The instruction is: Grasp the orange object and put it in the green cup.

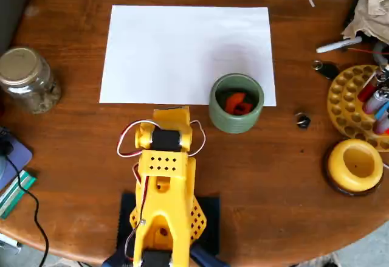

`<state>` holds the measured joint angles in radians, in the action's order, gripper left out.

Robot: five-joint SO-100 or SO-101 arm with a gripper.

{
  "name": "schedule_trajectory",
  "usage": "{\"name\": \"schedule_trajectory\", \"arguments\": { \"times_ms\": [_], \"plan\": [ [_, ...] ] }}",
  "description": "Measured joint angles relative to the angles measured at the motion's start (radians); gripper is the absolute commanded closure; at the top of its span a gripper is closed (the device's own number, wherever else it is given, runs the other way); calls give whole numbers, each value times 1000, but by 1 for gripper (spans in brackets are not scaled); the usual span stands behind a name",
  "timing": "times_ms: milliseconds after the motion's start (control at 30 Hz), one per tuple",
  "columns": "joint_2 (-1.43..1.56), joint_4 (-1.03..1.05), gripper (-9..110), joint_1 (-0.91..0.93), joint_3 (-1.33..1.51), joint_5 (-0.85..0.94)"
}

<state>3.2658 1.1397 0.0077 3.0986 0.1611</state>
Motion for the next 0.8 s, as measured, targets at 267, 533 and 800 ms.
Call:
{"name": "schedule_trajectory", "arguments": {
  "times_ms": [267, 533, 800],
  "plan": [
    [0, 3, 102, 31, 0, -2],
    [0, 3, 102, 38, 0, -2],
    [0, 3, 102, 38, 0, -3]
  ]
}}
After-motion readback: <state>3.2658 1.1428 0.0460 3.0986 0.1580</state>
